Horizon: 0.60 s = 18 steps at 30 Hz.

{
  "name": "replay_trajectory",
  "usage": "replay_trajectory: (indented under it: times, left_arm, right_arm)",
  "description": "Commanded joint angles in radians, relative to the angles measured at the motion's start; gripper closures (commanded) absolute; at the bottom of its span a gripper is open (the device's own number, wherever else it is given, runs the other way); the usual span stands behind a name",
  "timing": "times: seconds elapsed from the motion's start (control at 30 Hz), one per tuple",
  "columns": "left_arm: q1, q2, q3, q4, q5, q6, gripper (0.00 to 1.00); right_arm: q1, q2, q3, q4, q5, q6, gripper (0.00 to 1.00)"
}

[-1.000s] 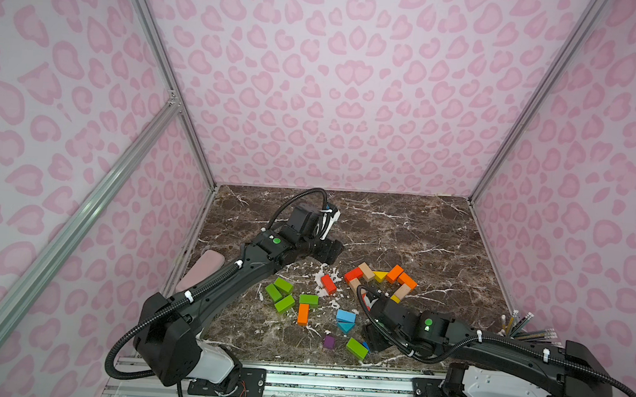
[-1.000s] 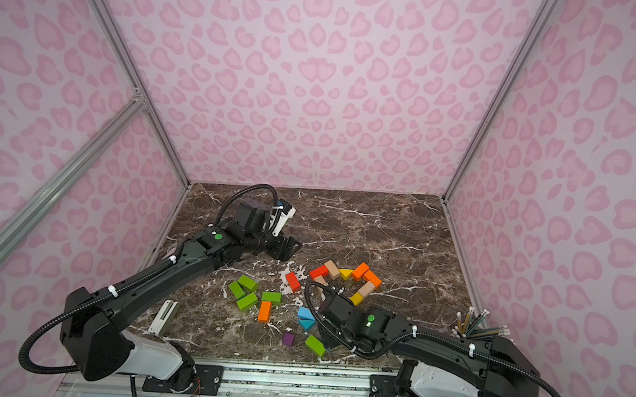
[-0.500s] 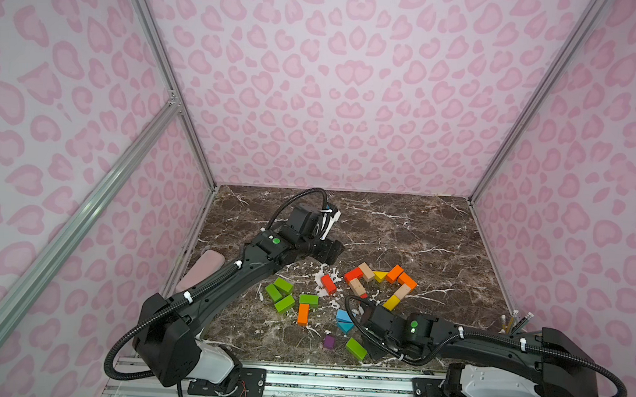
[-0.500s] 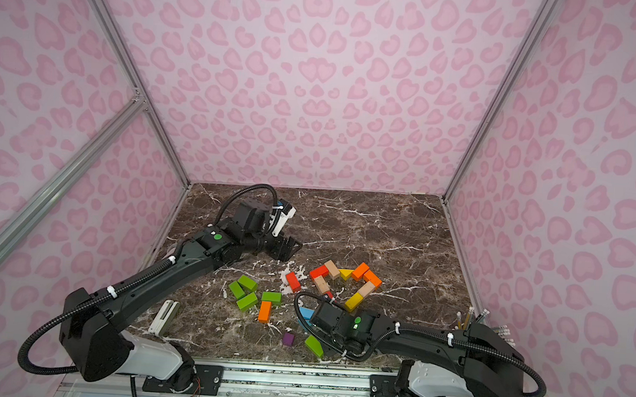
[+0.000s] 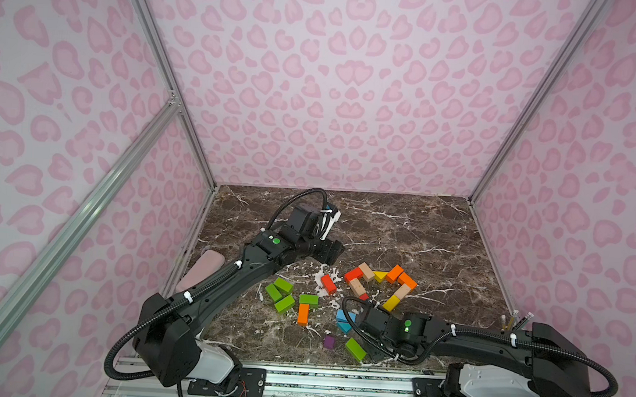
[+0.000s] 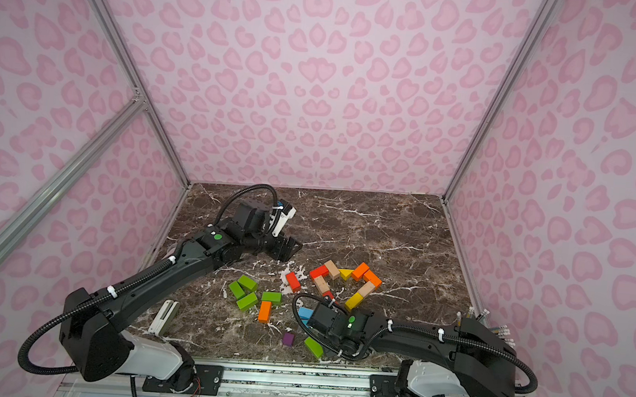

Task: Assemble a heart with building blocks
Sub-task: Assemble the building block at the center of the board.

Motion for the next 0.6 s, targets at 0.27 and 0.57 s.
replay_trajectory:
  times: [0.27,0.57]
  left_arm:
    - [0.0,-0.001,-0.002,0.054,0.007,-0.001,0.2]
    - [-0.001,0.003,-0.002,0.054,0.014,-0.001,0.2]
  right_arm:
    - [-0.024,-0.006,-0.003,-0.058,0.03,0.129,0.47]
    - [-0.034,-0.053,-0.034,-0.1,0.025,0.183,0.46]
